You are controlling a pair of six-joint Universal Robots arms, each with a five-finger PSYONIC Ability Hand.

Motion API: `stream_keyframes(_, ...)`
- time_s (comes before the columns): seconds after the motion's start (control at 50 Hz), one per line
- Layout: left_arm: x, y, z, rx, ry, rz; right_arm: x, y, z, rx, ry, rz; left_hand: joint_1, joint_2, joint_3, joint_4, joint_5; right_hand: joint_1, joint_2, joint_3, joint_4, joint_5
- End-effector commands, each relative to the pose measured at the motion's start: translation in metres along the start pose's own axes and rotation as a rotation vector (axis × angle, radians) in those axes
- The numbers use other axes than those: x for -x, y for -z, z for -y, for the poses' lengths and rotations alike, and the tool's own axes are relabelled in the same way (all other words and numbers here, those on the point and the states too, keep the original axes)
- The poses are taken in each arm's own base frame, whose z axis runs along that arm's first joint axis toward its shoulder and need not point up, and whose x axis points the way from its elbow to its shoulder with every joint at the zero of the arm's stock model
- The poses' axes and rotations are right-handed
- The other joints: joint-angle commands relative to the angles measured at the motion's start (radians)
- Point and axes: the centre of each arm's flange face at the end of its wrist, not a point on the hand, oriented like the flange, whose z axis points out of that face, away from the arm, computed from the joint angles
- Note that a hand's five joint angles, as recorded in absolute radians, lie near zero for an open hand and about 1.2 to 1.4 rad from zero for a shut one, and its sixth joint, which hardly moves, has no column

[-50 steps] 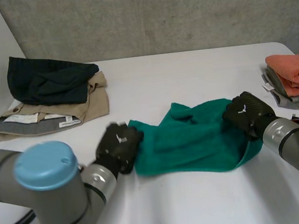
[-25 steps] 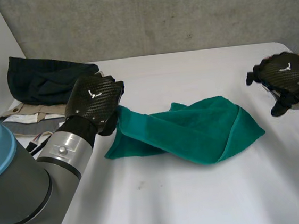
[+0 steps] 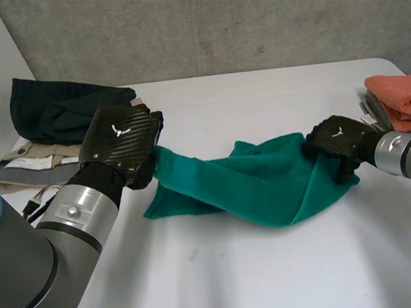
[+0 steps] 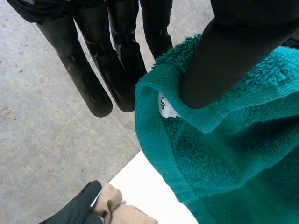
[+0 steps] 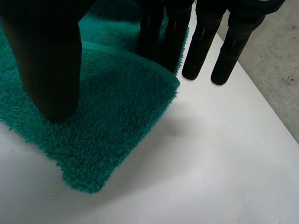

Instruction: Fold the laundry.

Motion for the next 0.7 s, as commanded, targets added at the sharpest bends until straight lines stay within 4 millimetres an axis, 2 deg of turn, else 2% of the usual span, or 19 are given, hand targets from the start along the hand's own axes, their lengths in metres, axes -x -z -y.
stream_keyframes(0.02,0.003,-0.002,0.001,-0.002,-0.002,0.014,0.003,-0.012,-0.014,0.019,-0.001,0.000,0.259,0.204,0.210,0.195,0.245,0.576,0.570,0.567,0.574,0.569)
stream_keyframes(0.04,0.005,-0.003,0.001,-0.005,-0.002,0.020,0.000,-0.012,-0.014,0.022,0.005,-0.010,0.259,0.204,0.210,0.195,0.245,0.778,0.773,0.770,0.777,0.772)
stream_keyframes(0.06,0.008,-0.003,0.002,-0.008,-0.004,0.030,-0.002,-0.012,-0.013,0.022,0.011,-0.017,0.259,0.204,0.210,0.195,0.245,0.829,0.824,0.820,0.828,0.823)
stream_keyframes(0.16,0.037,-0.009,0.010,-0.034,-0.012,0.121,-0.017,-0.003,0.003,0.013,0.026,-0.082,0.259,0.204,0.210,0.195,0.245,0.829,0.824,0.821,0.828,0.823)
stream_keyframes(0.18,0.049,-0.011,0.015,-0.049,-0.014,0.154,-0.028,0.007,0.015,-0.005,0.024,-0.120,0.259,0.204,0.210,0.195,0.245,0.829,0.824,0.821,0.828,0.823)
stream_keyframes(0.24,0.060,-0.011,0.024,-0.070,-0.020,0.187,-0.049,0.031,0.039,-0.049,-0.004,-0.202,0.259,0.204,0.210,0.195,0.245,0.829,0.824,0.821,0.828,0.823)
stream_keyframes(0.26,0.067,-0.010,0.030,-0.080,-0.021,0.203,-0.060,0.049,0.058,-0.088,-0.032,-0.245,0.259,0.204,0.210,0.195,0.245,0.829,0.824,0.821,0.828,0.823)
stream_keyframes(0.32,0.073,-0.007,0.041,-0.092,-0.024,0.214,-0.073,0.074,0.081,-0.137,-0.055,-0.310,0.259,0.204,0.210,0.195,0.245,0.829,0.824,0.821,0.828,0.823)
stream_keyframes(0.34,0.076,-0.004,0.046,-0.090,-0.024,0.216,-0.078,0.091,0.093,-0.157,-0.064,-0.344,0.259,0.204,0.210,0.195,0.245,0.829,0.824,0.821,0.828,0.823)
stream_keyframes(0.38,0.078,-0.002,0.049,-0.082,-0.024,0.216,-0.080,0.106,0.105,-0.164,-0.060,-0.370,0.259,0.204,0.210,0.195,0.245,0.829,0.824,0.821,0.828,0.823)
stream_keyframes(0.42,0.080,0.000,0.051,-0.068,-0.023,0.213,-0.079,0.131,0.120,-0.156,-0.058,-0.392,0.259,0.204,0.210,0.195,0.245,0.829,0.824,0.821,0.828,0.823)
stream_keyframes(0.5,0.080,0.002,0.046,-0.013,-0.018,0.195,-0.077,0.168,0.127,-0.094,-0.105,-0.413,0.259,0.204,0.210,0.195,0.245,0.829,0.824,0.821,0.828,0.823)
stream_keyframes(0.54,0.079,0.001,0.040,0.017,-0.015,0.183,-0.072,0.173,0.127,-0.068,-0.124,-0.396,0.259,0.204,0.210,0.195,0.245,0.829,0.824,0.821,0.828,0.823)
stream_keyframes(0.62,0.082,-0.006,0.019,0.091,-0.005,0.164,-0.058,0.170,0.119,0.002,-0.135,-0.329,0.259,0.204,0.210,0.195,0.245,0.829,0.824,0.821,0.828,0.823)
stream_keyframes(0.64,0.081,-0.011,0.005,0.132,0.002,0.153,-0.053,0.165,0.115,0.022,-0.122,-0.308,0.259,0.204,0.210,0.195,0.245,0.829,0.824,0.821,0.828,0.823)
stream_keyframes(0.7,0.078,-0.022,-0.016,0.189,0.014,0.132,-0.046,0.152,0.107,0.061,-0.119,-0.270,0.259,0.204,0.210,0.195,0.245,0.829,0.824,0.821,0.828,0.823)
